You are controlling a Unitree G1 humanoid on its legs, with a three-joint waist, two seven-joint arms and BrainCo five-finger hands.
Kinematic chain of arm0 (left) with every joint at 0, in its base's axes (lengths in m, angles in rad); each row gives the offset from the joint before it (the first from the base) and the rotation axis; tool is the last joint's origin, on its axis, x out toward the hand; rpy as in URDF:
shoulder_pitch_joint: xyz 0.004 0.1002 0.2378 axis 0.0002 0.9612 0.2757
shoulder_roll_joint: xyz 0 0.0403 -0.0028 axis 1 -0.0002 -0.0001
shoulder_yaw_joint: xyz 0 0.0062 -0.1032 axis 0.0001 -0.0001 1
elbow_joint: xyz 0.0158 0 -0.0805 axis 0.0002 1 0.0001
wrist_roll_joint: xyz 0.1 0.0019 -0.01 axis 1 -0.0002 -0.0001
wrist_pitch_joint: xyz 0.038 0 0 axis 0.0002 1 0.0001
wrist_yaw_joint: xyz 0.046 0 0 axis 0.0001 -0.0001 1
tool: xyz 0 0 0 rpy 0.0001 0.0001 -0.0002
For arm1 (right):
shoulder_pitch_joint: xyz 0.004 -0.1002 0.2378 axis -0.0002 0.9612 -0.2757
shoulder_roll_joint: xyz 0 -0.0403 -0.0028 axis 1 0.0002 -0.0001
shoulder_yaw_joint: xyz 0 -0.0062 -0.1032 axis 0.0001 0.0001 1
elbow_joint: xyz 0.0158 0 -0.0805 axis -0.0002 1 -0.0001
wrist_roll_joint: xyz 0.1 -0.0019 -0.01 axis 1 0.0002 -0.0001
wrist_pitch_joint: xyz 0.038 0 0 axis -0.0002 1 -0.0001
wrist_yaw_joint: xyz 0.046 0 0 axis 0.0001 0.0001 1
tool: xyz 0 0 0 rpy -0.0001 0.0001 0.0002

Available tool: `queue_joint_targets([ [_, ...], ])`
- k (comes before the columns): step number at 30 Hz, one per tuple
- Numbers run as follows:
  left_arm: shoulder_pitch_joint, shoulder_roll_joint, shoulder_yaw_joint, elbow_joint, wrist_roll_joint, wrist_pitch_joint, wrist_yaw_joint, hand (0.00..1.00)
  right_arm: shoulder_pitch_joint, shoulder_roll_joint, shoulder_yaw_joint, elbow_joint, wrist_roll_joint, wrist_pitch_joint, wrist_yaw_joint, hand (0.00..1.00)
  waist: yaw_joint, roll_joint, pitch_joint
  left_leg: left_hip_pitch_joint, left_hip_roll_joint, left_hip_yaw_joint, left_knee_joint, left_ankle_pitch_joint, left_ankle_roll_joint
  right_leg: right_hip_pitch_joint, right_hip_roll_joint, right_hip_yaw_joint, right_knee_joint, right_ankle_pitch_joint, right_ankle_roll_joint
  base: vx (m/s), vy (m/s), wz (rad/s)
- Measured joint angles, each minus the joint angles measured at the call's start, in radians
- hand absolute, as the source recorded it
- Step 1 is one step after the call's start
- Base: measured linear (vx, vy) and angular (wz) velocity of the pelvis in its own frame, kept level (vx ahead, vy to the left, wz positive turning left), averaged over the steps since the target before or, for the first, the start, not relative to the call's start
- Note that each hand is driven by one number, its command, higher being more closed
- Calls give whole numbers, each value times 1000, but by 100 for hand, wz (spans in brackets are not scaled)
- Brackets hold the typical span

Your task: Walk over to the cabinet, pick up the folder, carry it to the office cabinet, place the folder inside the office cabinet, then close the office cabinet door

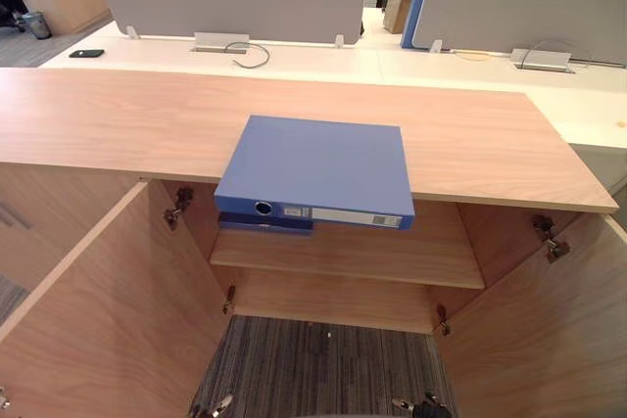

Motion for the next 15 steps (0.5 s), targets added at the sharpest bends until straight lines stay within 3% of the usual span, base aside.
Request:
queue_joint_targets([
  [3,31,49,-142,-207,-2,17,-67,0,-12,-15,61,0,-42,12,32,0,-1,1,0,-15,-14,7,-1,0,1,-1,1,13,-37,29,4,-39,52,-11],
  [7,63,125,-120,-474,-15,18,-99,0,-20,-28,97,1,-77,14,61,0,-6,3,2,-18,-22,6,-6,2,4,-4,2,24,-51,42,3,-55,21,-7],
  [11,139,91,-34,-699,-109,-3,-72,0,-18,-39,106,2,-79,15,61,0,-2,4,3,-20,-25,-4,-22,8,14,-5,6,22,-68,51,-1,-51,-20,3],
  [15,204,27,-20,-866,-141,-9,-16,0,-10,-38,104,-1,-79,16,59,0,7,2,5,-19,-27,-11,-23,9,15,2,3,13,-73,53,-1,-34,-10,7],
])
